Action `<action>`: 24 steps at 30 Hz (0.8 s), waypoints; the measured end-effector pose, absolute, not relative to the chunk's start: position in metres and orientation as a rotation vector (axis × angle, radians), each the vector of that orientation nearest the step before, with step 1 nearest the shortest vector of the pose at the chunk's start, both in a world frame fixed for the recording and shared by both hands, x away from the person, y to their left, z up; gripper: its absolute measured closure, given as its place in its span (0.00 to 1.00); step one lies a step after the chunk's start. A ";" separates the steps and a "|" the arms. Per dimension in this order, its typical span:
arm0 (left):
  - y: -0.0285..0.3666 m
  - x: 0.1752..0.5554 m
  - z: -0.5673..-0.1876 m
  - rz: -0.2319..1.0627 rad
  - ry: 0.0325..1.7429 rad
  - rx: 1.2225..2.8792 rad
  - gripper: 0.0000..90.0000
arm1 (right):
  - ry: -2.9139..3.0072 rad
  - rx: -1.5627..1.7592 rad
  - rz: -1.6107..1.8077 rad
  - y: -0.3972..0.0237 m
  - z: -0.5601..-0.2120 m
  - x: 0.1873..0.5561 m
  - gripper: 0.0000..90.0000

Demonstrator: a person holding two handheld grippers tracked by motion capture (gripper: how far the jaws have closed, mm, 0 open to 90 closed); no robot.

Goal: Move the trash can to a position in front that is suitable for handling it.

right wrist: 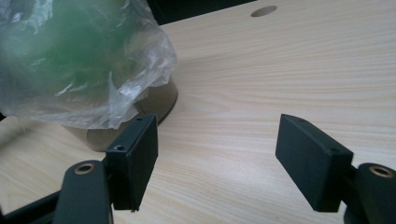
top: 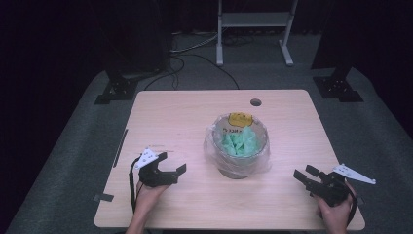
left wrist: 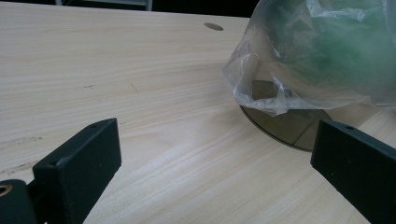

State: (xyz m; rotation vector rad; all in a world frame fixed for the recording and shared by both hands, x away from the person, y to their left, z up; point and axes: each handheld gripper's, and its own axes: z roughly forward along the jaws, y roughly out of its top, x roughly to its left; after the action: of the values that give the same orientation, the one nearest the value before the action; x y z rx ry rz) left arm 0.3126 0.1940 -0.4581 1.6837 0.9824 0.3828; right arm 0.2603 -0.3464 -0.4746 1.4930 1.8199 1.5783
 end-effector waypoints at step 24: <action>0.193 0.312 -0.459 0.362 0.992 1.666 0.01 | 2.064 1.336 1.595 -0.303 -0.471 0.272 0.33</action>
State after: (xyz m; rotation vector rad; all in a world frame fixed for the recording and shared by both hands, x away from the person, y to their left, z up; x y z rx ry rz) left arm 0.3121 0.1931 -0.4594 1.6657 0.9918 0.3624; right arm 0.2715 -0.3030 -0.4706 1.3365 2.0639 1.5954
